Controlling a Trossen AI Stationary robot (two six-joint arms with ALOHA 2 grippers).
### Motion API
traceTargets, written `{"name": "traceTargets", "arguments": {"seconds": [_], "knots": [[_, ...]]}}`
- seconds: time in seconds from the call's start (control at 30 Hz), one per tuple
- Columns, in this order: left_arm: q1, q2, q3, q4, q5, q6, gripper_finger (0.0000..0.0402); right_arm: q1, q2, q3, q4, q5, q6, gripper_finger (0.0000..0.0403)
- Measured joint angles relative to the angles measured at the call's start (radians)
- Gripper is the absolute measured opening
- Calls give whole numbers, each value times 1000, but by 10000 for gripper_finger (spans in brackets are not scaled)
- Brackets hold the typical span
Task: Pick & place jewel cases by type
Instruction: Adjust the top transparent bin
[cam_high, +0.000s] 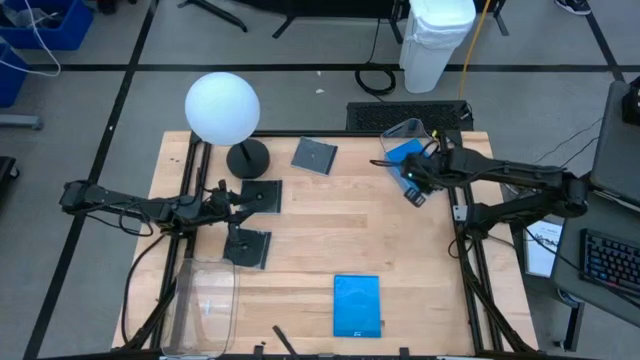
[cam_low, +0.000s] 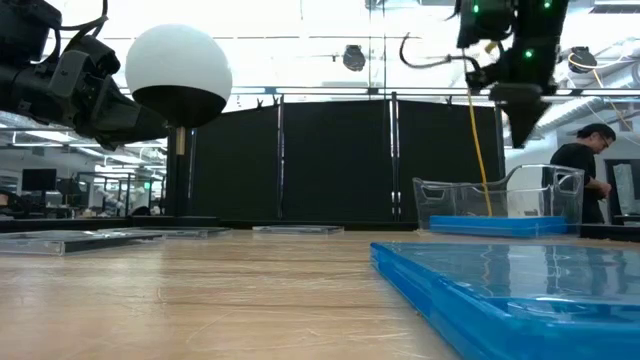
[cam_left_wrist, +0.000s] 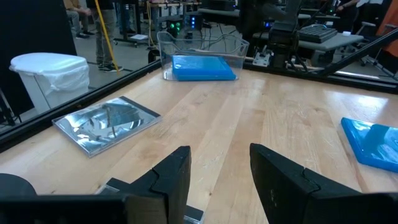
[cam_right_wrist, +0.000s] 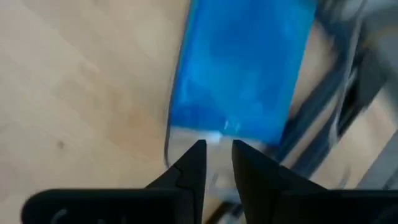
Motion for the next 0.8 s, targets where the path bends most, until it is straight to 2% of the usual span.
{"name": "traceTargets", "arguments": {"seconds": [0.13,0.43,0.63,0.8], "knots": [[0,0,0,0,0,0,170,-23,22,0,-62,-61,27,62],[0,0,0,0,0,0,170,-28,106,-6,-44,-145,29,61],[0,0,0,0,0,0,170,-27,169,-37,-52,-153,27,61],[0,0,0,0,0,0,170,-28,180,-45,-2,-238,29,61]]}}
